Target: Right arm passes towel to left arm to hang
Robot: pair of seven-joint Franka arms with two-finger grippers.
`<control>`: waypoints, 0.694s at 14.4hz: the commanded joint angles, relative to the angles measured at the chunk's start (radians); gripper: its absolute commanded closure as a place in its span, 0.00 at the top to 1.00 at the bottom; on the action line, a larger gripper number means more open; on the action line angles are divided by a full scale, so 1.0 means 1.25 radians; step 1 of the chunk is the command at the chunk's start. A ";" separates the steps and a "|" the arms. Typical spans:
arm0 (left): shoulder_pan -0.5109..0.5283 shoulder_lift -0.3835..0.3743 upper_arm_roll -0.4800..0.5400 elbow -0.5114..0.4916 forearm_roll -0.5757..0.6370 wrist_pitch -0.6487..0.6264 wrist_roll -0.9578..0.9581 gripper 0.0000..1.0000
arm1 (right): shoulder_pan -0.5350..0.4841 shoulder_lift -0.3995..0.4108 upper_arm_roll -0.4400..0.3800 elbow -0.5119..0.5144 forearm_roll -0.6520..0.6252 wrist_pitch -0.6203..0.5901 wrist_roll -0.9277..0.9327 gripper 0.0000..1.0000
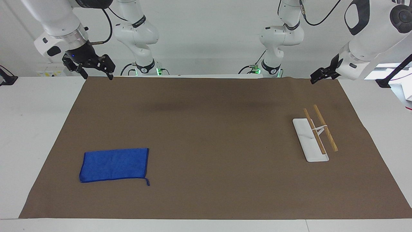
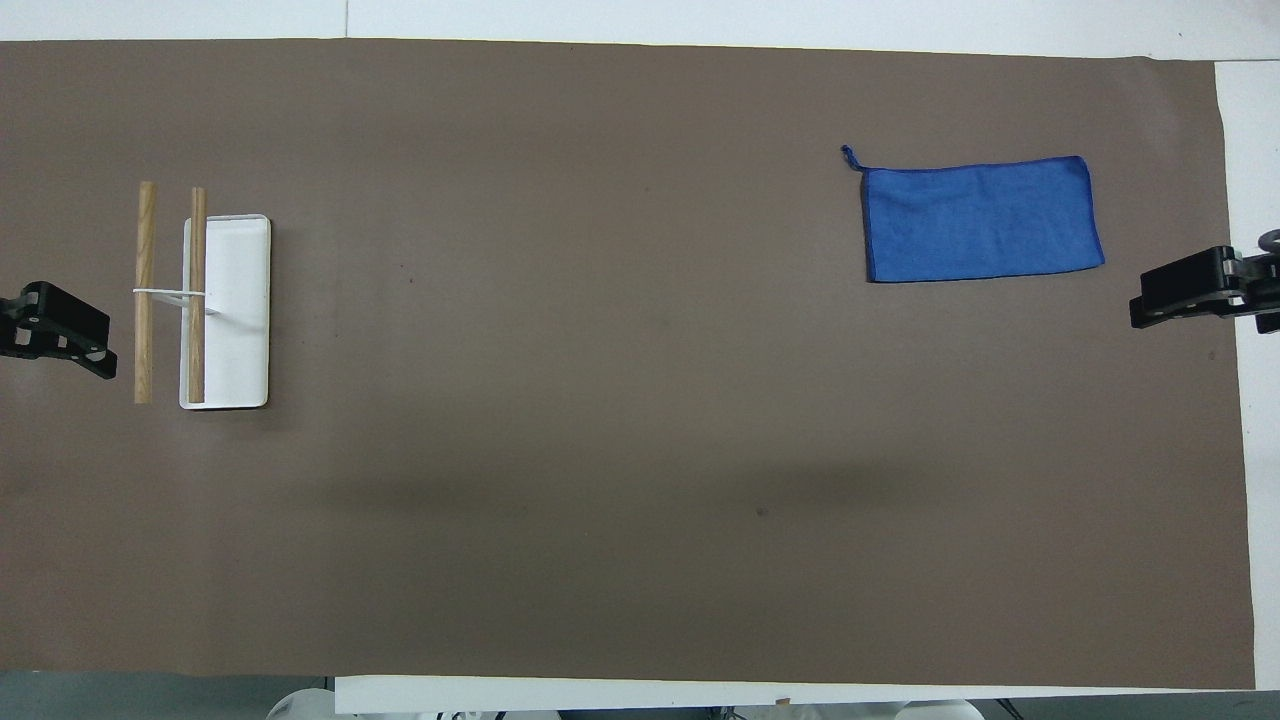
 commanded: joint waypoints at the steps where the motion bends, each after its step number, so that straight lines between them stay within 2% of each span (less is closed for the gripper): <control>1: -0.002 -0.018 0.002 -0.025 0.009 0.020 0.005 1.00 | -0.007 -0.010 0.002 -0.012 0.003 0.008 -0.020 1.00; 10: -0.002 -0.018 0.002 -0.025 0.009 0.020 0.005 1.00 | -0.001 -0.012 0.002 -0.014 0.004 -0.017 -0.054 1.00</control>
